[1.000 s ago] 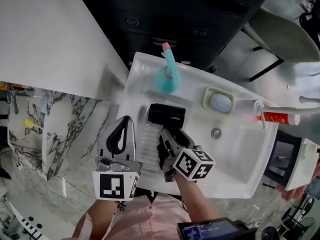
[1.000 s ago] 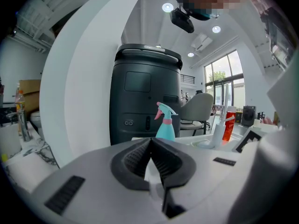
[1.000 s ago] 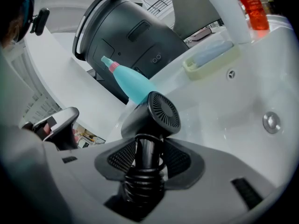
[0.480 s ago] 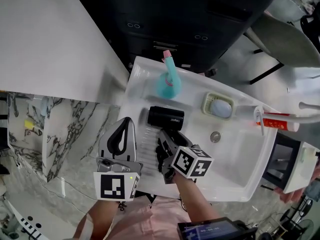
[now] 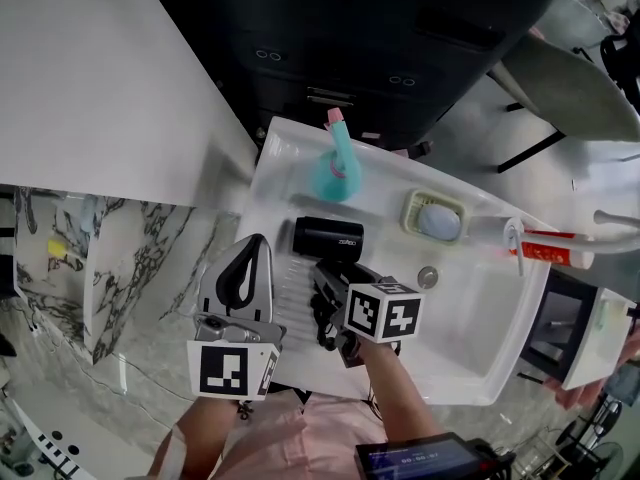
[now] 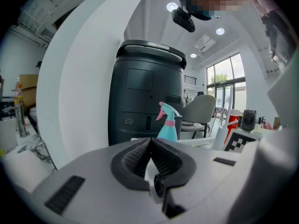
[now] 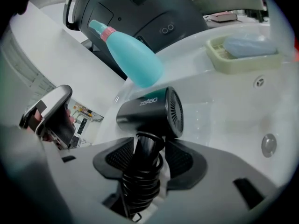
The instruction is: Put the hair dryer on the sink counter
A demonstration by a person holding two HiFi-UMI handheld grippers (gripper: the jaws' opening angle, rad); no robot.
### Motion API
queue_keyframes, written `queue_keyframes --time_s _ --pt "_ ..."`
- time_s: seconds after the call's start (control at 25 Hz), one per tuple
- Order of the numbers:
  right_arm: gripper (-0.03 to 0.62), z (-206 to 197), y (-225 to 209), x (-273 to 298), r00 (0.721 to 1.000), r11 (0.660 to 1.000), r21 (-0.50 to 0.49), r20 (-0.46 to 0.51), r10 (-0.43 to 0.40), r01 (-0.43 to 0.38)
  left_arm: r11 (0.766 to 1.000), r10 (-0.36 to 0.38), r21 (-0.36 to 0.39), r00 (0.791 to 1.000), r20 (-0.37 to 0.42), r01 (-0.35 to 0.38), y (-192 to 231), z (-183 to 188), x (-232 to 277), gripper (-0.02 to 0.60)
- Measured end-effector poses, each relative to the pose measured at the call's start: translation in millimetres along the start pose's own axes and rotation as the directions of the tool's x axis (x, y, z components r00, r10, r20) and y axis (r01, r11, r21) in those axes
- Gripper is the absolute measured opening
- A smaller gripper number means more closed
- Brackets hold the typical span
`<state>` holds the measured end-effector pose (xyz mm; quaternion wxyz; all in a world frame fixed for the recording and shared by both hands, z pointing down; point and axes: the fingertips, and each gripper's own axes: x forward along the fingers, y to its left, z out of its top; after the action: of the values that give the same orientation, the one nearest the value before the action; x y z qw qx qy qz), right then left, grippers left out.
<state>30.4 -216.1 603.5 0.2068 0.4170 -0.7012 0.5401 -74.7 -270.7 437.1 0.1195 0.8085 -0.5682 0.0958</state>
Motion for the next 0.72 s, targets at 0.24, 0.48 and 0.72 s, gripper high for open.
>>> queue_keyframes --time_s 0.24,0.48,0.72 --pt "0.223 1.6 -2.9 1.2 0.996 0.999 -0.051 -0.085 -0.012 0.008 1.000 0.014 -0.009 1.000 0.011 -0.014 2.9 6.0 -0.6 0.009" --pt "0.262 1.2 -3.2 3.7 0.990 0.993 -0.115 -0.142 -0.012 -0.005 1.000 0.025 -0.005 0.999 0.021 -0.025 3.9 12.4 -5.8 0.009" --pt "0.380 3.4 8.1 2.7 0.986 0.992 -0.024 -0.115 0.118 -0.122 0.999 0.037 -0.005 0.999 0.028 -0.037 9.1 15.6 -9.9 0.009"
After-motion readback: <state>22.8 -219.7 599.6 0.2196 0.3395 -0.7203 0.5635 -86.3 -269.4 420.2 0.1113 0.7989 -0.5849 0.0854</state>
